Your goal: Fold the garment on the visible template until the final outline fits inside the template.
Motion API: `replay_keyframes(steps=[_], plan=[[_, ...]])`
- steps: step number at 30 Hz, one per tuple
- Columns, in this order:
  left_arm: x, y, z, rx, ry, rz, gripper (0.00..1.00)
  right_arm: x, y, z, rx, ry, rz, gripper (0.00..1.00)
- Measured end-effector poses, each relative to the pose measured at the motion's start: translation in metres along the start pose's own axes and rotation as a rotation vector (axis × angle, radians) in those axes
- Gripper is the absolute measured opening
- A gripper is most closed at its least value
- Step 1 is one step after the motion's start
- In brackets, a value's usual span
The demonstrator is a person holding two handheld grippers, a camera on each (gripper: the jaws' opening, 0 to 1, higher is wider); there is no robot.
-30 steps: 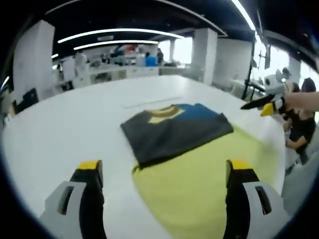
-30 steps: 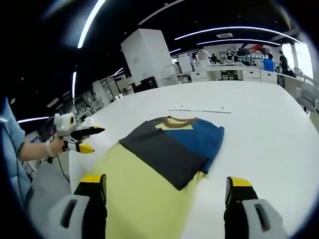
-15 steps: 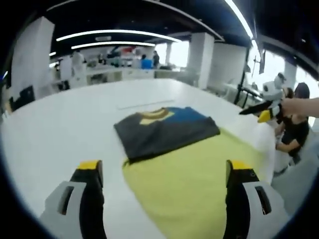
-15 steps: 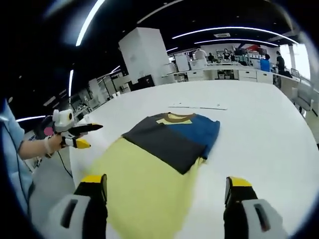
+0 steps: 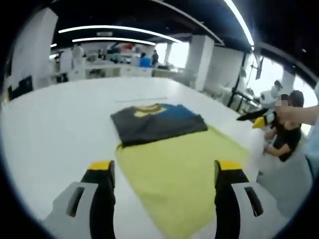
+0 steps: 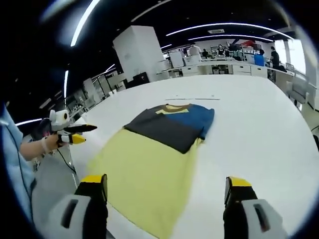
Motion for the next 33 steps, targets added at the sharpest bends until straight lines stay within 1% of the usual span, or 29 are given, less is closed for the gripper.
replay_keyframes(steps=[1, 2, 4, 8, 9, 11, 12, 13, 15, 16, 17, 19, 20, 21, 24, 27, 28, 30, 31, 33], plan=[[0.003, -0.001, -0.001, -0.001, 0.004, 0.005, 0.79, 0.003, 0.000, 0.000, 0.001, 0.001, 0.004, 0.99], [0.009, 0.001, -0.003, -0.008, 0.021, 0.013, 0.78, 0.007, 0.000, -0.001, 0.001, 0.005, 0.011, 0.99], [0.015, 0.003, -0.006, -0.005, 0.034, 0.009, 0.78, 0.012, 0.001, -0.002, 0.003, 0.011, 0.021, 0.98], [0.021, 0.001, -0.011, -0.007, 0.063, 0.019, 0.78, 0.016, -0.002, -0.005, 0.009, 0.013, 0.034, 0.98], [0.025, 0.000, -0.012, 0.008, 0.090, 0.020, 0.78, 0.017, -0.001, -0.006, 0.011, 0.014, 0.034, 0.98], [0.030, 0.000, -0.012, 0.026, 0.116, 0.020, 0.77, 0.020, 0.000, -0.007, 0.013, 0.021, 0.032, 0.98], [0.034, 0.000, -0.012, 0.032, 0.144, 0.020, 0.76, 0.023, 0.000, -0.008, 0.014, 0.027, 0.029, 0.97], [0.040, -0.003, -0.012, 0.064, 0.192, 0.022, 0.75, 0.025, 0.000, -0.008, 0.014, 0.033, 0.026, 0.96], [0.046, -0.003, -0.013, 0.067, 0.215, 0.018, 0.69, 0.030, 0.000, -0.006, 0.001, 0.051, 0.018, 0.90], [0.049, -0.003, -0.012, 0.070, 0.222, 0.010, 0.68, 0.032, 0.001, -0.005, -0.009, 0.053, 0.016, 0.88], [0.052, -0.003, -0.011, 0.075, 0.228, 0.001, 0.68, 0.037, 0.002, -0.005, -0.022, 0.069, 0.028, 0.86], [0.059, -0.002, -0.010, 0.078, 0.254, -0.026, 0.66, 0.042, 0.002, -0.004, -0.024, 0.078, 0.033, 0.84], [0.061, -0.003, -0.009, 0.080, 0.255, -0.023, 0.64, 0.046, 0.003, -0.003, -0.023, 0.089, 0.035, 0.82], [0.063, -0.004, -0.009, 0.082, 0.268, -0.033, 0.62, 0.049, 0.002, -0.002, -0.022, 0.101, 0.038, 0.80], [0.072, -0.004, -0.010, 0.110, 0.309, -0.083, 0.56, 0.060, -0.001, 0.003, -0.039, 0.128, 0.066, 0.74], [0.078, -0.004, -0.009, 0.121, 0.331, -0.094, 0.49, 0.067, -0.001, 0.004, -0.047, 0.148, 0.077, 0.65], [0.079, -0.005, -0.009, 0.126, 0.343, -0.099, 0.48, 0.069, -0.001, 0.004, -0.051, 0.161, 0.088, 0.63], [0.081, -0.006, -0.009, 0.134, 0.346, -0.102, 0.45, 0.073, 0.001, 0.005, -0.052, 0.160, 0.093, 0.64], [0.082, -0.007, -0.008, 0.139, 0.358, -0.111, 0.44, 0.075, 0.001, 0.005, -0.051, 0.168, 0.098, 0.63], [0.082, -0.009, -0.008, 0.146, 0.363, -0.110, 0.41, 0.079, 0.002, 0.005, -0.058, 0.184, 0.110, 0.61]])
Point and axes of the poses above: the point that each gripper's makers call its tool centre point, and the gripper's own axes: z roughly forward along the fingers, y roughly to its left, x roughly out of its underside, the point moved 8 cm from there along -z, roughly backward along the fingers, and after that the axes turned 15 degrees about y, right-handed, at the moved point
